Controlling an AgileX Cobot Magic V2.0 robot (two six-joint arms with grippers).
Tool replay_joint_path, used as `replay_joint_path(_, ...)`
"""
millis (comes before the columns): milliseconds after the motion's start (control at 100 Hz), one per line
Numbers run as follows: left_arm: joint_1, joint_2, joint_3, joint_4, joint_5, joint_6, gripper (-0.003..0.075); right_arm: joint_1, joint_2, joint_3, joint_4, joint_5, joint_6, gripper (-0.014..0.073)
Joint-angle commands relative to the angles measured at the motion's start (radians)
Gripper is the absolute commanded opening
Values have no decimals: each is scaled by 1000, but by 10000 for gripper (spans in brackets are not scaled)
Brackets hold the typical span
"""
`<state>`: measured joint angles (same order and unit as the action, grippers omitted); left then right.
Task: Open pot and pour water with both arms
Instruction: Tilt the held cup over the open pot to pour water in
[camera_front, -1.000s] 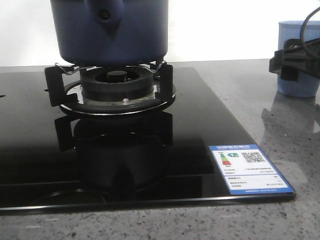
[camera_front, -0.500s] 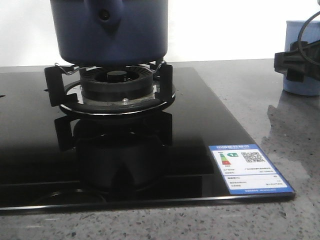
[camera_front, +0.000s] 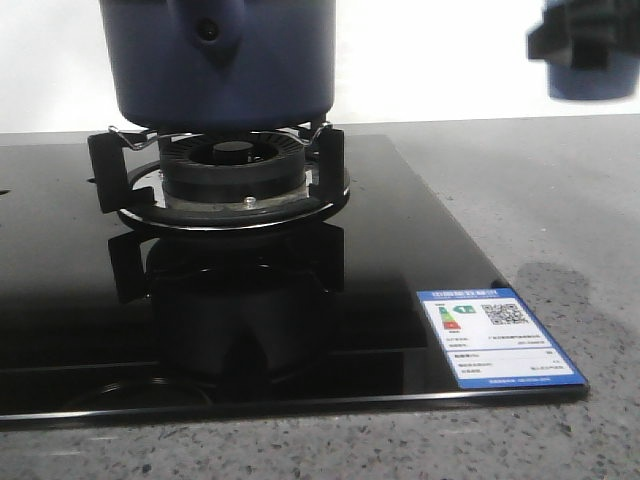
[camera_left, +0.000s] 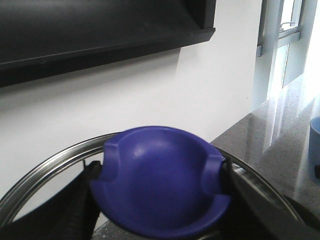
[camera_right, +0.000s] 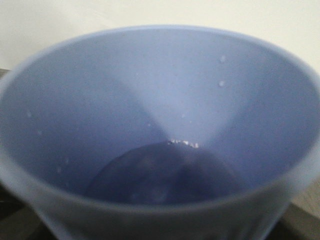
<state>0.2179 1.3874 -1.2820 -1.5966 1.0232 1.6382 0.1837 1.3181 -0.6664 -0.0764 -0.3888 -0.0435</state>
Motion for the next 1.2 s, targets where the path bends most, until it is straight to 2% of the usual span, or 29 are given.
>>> replay_joint_path(0, 3, -41, -38, -102, 12, -10, 340, 46, -56, -99, -51, 23, -8, 270)
replay_joint_path(210, 3, -41, -38, -102, 12, -10, 340, 168, -39, -319, -178, 288, -8, 270)
replay_joint_path(490, 3, -41, -38, -102, 12, -10, 340, 280, 80, -581, -400, 529, -8, 270)
replay_joint_path(580, 3, -41, -38, -102, 12, -10, 340, 317, 123, -644, -495, 564, -8, 270)
replay_joint_path(810, 3, -41, -38, -102, 12, -10, 340, 398, 210, -742, -861, 635, -8, 270)
replay_joint_path(890, 3, -41, -38, -102, 12, -10, 340, 407, 222, -744, -981, 629, -8, 270)
replay_joint_path(1190, 3, -41, -38, -102, 14, -10, 340, 407, 233, -744, -1297, 613, -8, 269)
